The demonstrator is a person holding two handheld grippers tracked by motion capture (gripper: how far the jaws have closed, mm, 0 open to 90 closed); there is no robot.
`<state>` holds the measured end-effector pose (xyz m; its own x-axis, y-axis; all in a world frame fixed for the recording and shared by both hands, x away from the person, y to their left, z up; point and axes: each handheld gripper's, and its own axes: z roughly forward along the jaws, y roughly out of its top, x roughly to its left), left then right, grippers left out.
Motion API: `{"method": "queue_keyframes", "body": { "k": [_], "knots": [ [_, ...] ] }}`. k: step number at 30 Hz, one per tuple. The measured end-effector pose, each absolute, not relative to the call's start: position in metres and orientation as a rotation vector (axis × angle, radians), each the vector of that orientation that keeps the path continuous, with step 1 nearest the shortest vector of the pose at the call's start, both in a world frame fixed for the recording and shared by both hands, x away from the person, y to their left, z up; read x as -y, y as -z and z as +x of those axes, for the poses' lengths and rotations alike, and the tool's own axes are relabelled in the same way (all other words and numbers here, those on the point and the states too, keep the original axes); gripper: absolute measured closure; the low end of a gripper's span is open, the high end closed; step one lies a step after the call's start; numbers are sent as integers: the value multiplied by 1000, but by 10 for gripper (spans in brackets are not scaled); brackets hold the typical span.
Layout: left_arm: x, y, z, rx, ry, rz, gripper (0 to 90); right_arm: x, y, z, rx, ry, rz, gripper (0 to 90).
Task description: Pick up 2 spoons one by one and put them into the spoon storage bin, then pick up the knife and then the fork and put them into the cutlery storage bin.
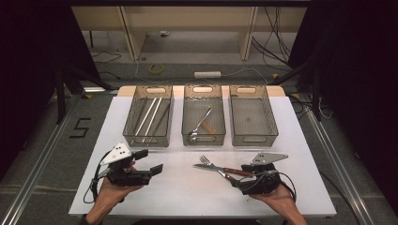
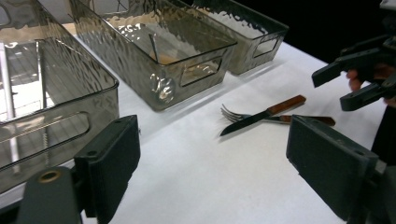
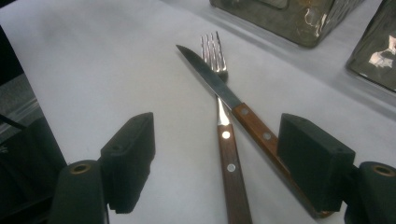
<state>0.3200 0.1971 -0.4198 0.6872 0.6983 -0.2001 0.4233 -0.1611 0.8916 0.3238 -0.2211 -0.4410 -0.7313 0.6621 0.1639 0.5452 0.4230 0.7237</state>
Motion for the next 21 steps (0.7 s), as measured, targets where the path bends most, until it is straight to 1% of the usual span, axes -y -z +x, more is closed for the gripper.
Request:
{"method": "queue_keyframes", "body": {
  "k": [2,7,12,21],
  "knots": [
    [-197,421,318,-888,-334,1812,172,220,441,324,-2530,-1184,1069,294],
    [-196,422,315,-878,-345,1831,172,217,443,324,-2558,-1147,1061,296],
    [-198,423,316,-893,-346,1814,171,218,444,327,-2572,-1120,1060,296],
    [-201,425,314,-909,-342,1799,172,218,436,347,-2659,-990,986,334]
  ]
}}
